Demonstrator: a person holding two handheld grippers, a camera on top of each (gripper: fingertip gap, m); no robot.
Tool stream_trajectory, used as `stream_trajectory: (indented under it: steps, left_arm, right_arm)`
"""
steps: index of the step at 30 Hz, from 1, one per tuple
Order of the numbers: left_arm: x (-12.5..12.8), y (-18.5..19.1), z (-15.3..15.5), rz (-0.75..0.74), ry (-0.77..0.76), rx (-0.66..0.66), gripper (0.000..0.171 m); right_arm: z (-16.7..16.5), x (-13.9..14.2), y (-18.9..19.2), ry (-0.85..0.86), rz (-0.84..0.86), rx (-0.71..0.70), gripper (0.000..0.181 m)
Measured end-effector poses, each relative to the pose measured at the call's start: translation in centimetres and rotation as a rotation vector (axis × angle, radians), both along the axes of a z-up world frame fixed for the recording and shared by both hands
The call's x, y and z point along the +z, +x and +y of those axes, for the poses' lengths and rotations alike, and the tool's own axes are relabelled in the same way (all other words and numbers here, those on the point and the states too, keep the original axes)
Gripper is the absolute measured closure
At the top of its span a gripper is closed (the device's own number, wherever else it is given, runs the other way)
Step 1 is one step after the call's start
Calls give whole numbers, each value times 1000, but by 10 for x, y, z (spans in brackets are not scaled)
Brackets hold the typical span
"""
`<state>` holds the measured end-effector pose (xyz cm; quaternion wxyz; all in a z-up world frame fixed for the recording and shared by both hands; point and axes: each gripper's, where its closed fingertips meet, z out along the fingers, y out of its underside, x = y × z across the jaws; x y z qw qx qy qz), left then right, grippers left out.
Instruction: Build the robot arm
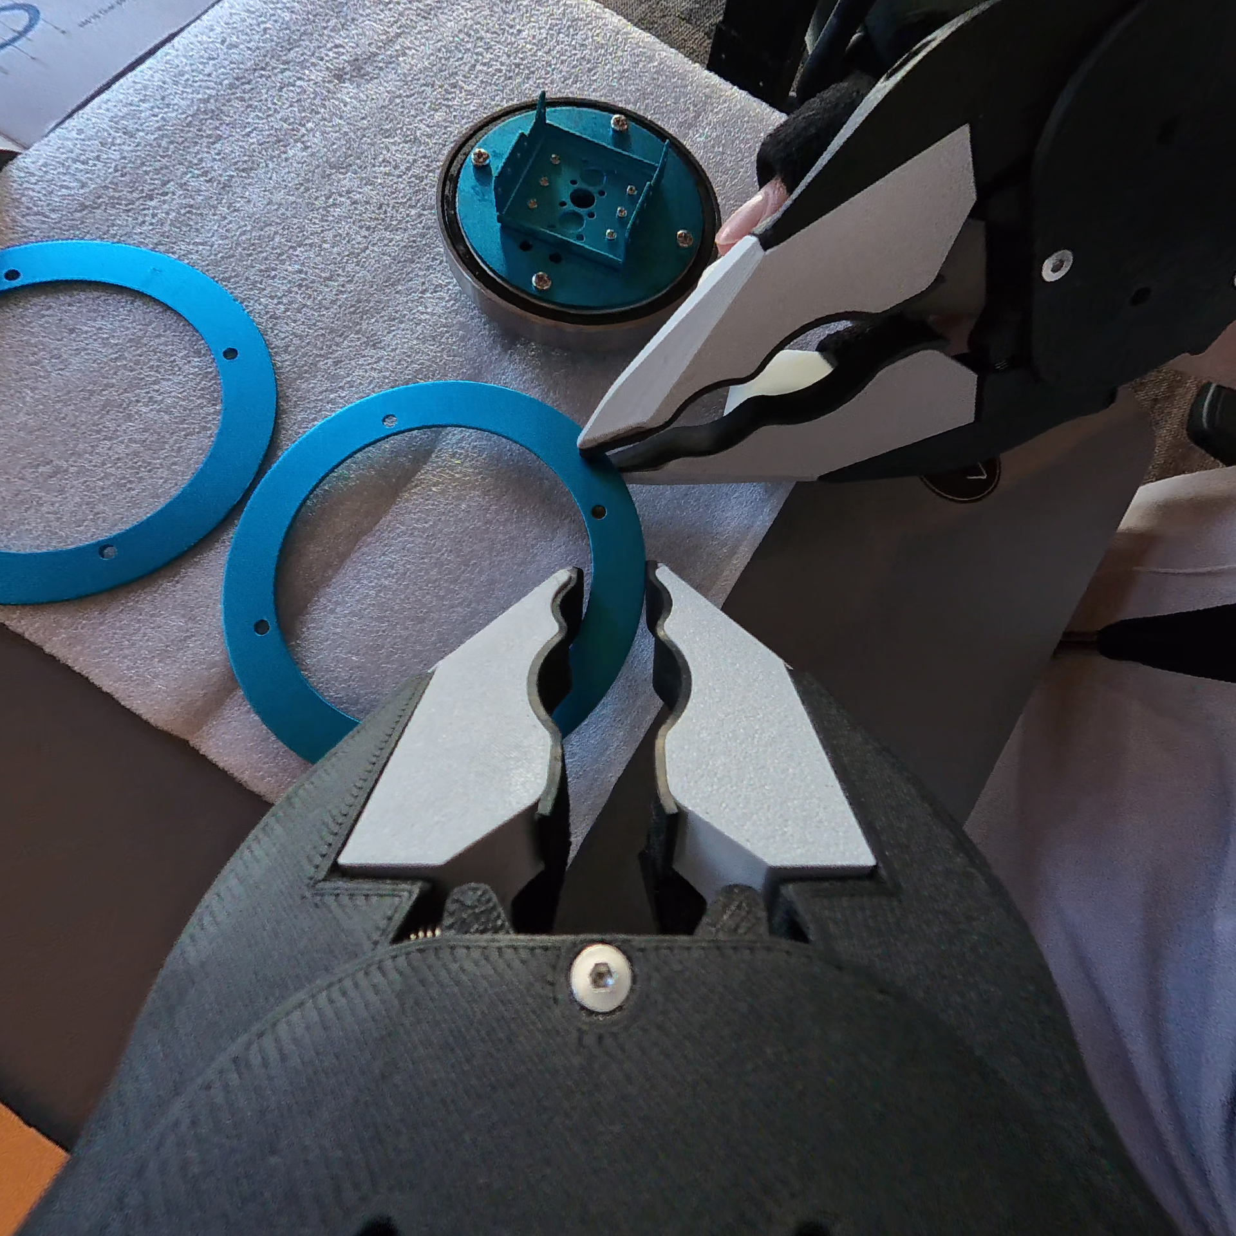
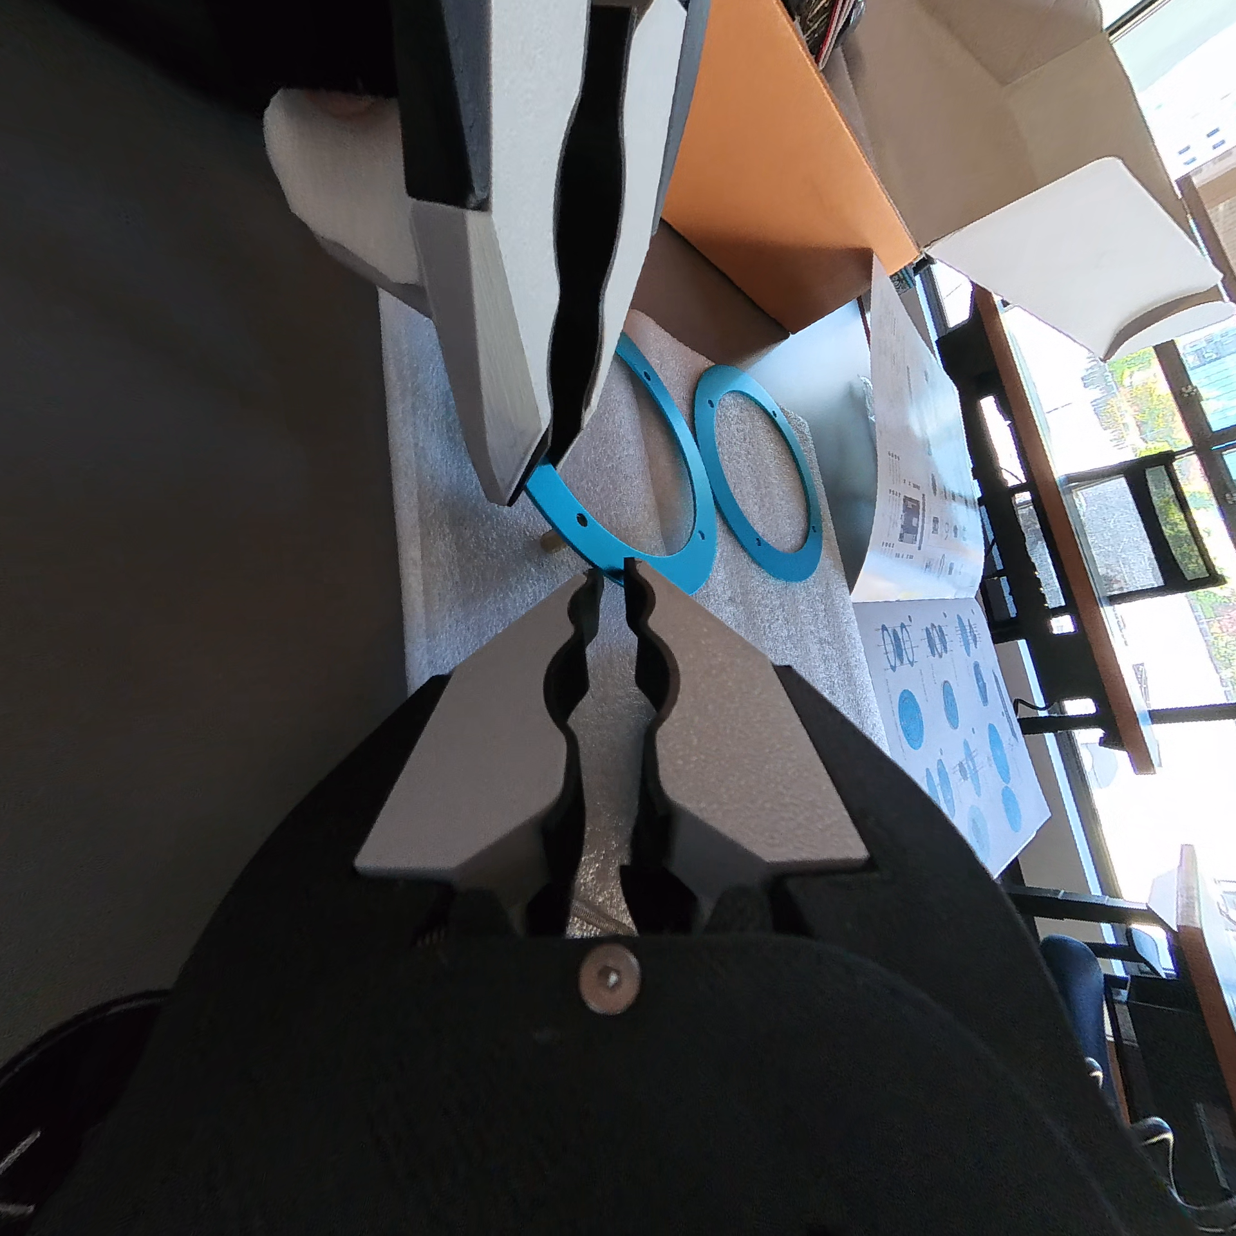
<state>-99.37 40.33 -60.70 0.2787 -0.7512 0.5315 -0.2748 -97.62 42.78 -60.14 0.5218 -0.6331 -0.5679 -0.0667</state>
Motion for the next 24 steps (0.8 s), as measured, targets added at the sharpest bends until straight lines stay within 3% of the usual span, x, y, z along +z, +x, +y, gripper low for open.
stream_trajectory:
  steps: [24]
  left_arm:
    - [2, 2, 0, -3, 33, -16, 156]
  right_arm:
    - [-2, -1, -1, -4, 19, 1, 176]
